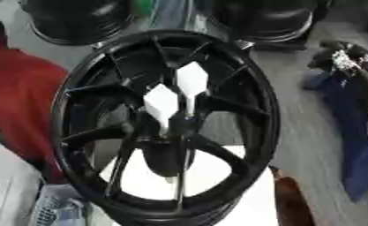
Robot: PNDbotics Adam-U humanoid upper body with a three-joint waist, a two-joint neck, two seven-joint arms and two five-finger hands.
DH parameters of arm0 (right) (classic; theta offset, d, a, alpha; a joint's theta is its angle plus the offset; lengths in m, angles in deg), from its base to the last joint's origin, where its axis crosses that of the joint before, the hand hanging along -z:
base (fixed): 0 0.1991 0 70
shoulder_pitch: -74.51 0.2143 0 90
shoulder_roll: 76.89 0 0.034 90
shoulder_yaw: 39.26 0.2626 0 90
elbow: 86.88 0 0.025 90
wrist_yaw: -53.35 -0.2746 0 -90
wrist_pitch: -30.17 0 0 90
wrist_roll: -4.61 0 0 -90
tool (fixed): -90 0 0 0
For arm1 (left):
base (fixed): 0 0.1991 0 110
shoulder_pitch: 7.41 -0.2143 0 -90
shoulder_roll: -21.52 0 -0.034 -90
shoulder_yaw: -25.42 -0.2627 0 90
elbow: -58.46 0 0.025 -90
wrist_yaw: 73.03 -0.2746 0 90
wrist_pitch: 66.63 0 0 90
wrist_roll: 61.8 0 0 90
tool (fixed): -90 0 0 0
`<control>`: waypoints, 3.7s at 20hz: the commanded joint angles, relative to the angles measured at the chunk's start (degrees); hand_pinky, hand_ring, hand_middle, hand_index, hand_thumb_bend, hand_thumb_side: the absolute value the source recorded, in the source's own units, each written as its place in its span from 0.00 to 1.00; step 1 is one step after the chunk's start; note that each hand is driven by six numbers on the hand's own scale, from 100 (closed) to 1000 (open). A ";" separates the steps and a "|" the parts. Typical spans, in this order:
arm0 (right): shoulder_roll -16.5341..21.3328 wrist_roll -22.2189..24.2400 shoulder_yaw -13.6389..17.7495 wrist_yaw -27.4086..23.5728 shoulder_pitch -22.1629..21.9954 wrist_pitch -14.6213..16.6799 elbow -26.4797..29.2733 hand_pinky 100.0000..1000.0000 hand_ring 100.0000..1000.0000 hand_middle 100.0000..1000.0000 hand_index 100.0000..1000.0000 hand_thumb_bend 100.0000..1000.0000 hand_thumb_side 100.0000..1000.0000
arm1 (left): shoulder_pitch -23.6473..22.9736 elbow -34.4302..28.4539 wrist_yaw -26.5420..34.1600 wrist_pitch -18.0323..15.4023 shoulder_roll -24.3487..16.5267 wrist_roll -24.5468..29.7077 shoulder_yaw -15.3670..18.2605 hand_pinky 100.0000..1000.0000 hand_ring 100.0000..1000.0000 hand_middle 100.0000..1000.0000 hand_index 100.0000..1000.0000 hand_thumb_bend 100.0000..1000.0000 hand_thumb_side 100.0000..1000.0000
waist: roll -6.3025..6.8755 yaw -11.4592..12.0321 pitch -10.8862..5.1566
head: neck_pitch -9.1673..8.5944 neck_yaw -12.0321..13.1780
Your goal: Pull the pin out of the wheel hub.
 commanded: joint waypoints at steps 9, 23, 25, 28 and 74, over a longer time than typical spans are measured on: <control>1.15 0.22 0.72 0.58 0.33 0.33 1.14 0.94 0.65 0.57 0.74 0.00 0.43 | 0.57 -0.87 -0.41 -0.14 -1.15 -0.22 0.56 0.72 0.69 0.54 0.69 0.37 0.59 | 0.08 -0.28 0.50 | 0.78 0.31; 2.60 0.12 0.91 1.82 -1.70 0.47 3.85 0.94 0.65 0.57 0.74 0.00 0.44 | 3.44 -2.55 -3.64 -2.46 -12.33 3.13 -1.18 0.73 0.70 0.55 0.70 0.35 0.56 | 0.36 -1.17 2.20 | -0.26 -0.09; 2.88 0.10 0.92 2.05 -2.15 0.35 4.14 0.94 0.65 0.57 0.74 0.00 0.44 | 4.53 -2.86 -4.64 -3.32 -16.50 4.98 -2.22 0.73 0.70 0.56 0.71 0.35 0.55 | 0.47 -1.27 2.45 | -0.24 -0.30; 3.22 0.19 0.89 2.32 -2.66 0.16 4.34 0.94 0.65 0.57 0.74 0.00 0.45 | 6.63 -3.05 -5.35 -5.03 -23.87 7.85 -3.78 0.73 0.70 0.57 0.71 0.35 0.53 | 0.63 -1.38 2.76 | -0.43 -0.60; 4.04 1.34 -0.50 2.85 -1.97 -0.44 3.14 0.94 0.65 0.58 0.74 0.00 0.45 | 56.48 19.59 -14.57 -23.17 -29.70 60.55 -40.28 0.76 0.72 0.67 0.79 0.46 0.51 | 2.76 -2.52 1.76 | -0.80 1.07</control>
